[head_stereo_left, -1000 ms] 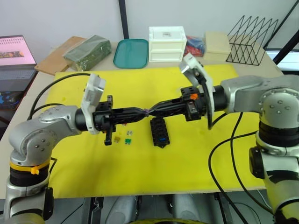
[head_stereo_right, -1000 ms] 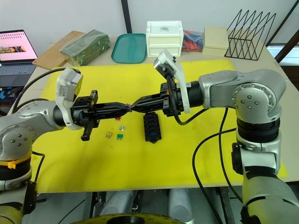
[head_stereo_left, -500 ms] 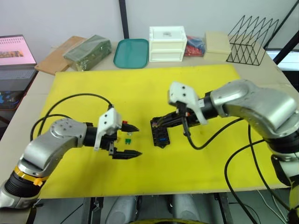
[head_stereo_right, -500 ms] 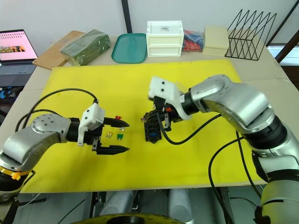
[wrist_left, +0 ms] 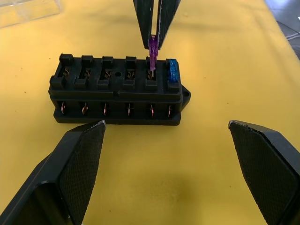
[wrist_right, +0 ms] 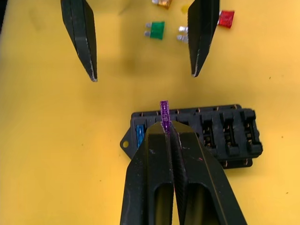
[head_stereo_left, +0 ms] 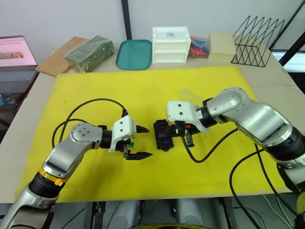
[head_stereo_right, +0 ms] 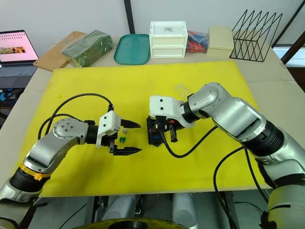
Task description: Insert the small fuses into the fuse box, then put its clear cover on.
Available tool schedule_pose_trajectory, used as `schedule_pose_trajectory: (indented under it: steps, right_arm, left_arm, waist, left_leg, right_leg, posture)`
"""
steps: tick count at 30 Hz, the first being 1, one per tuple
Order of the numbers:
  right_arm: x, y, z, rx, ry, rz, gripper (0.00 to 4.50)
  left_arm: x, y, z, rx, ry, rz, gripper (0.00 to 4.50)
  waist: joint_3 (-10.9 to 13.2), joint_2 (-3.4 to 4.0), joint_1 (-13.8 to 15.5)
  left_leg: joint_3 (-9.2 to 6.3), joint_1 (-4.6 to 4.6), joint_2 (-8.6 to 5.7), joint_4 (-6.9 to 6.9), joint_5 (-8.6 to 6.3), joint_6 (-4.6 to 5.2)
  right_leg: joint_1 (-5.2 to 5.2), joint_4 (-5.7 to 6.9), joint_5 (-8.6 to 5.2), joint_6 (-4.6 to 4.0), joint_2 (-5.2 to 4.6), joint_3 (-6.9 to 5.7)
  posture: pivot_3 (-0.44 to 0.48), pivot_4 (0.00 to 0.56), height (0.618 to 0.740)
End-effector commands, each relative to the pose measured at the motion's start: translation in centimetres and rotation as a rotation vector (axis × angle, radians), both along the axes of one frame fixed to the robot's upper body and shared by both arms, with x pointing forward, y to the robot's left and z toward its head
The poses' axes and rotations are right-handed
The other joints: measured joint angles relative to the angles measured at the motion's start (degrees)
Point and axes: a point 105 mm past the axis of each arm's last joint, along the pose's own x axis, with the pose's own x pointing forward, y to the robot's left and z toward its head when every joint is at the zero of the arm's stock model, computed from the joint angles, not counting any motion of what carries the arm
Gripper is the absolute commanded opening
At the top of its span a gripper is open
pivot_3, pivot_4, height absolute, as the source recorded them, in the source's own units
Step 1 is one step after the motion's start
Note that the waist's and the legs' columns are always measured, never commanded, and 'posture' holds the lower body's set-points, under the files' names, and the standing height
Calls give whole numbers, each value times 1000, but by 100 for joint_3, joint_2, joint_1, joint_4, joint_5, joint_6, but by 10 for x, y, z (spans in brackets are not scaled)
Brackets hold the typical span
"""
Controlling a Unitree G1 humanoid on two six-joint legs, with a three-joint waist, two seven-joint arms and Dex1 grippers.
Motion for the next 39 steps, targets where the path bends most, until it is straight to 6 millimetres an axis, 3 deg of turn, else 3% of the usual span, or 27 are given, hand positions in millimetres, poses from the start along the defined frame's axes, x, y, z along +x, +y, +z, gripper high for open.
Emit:
schedule_pose_trajectory:
  steps: [1, 29, 39]
  right_arm:
    - [-1, 0, 6, 0, -38, 15, 0]
    - [8, -5, -3, -13, -44, -25, 0]
    - [1, -4, -5, -18, -24, 3, 0]
  left_arm:
    - [0, -4, 5, 0, -47, -18, 4408]
    - [0, -10, 7, -15, -75, -31, 4408]
    - [-1, -10, 8, -17, -80, -31, 4408]
  waist:
    - [0, 0, -1]
    - [0, 0, -1]
    - [0, 0, 2]
  left_leg:
    - [0, 0, 0, 0, 0, 0]
    - [0, 0, 0, 0, 0, 0]
    - [0, 1, 0, 1, 0, 0]
  right_leg:
    - [0, 0, 0, 0, 0, 0]
    - [0, 1, 0, 0, 0, 0]
    - [1, 1, 0, 0, 0, 0]
  posture:
    - [0, 150, 740]
    - [0, 150, 740]
    - [0, 150, 740]
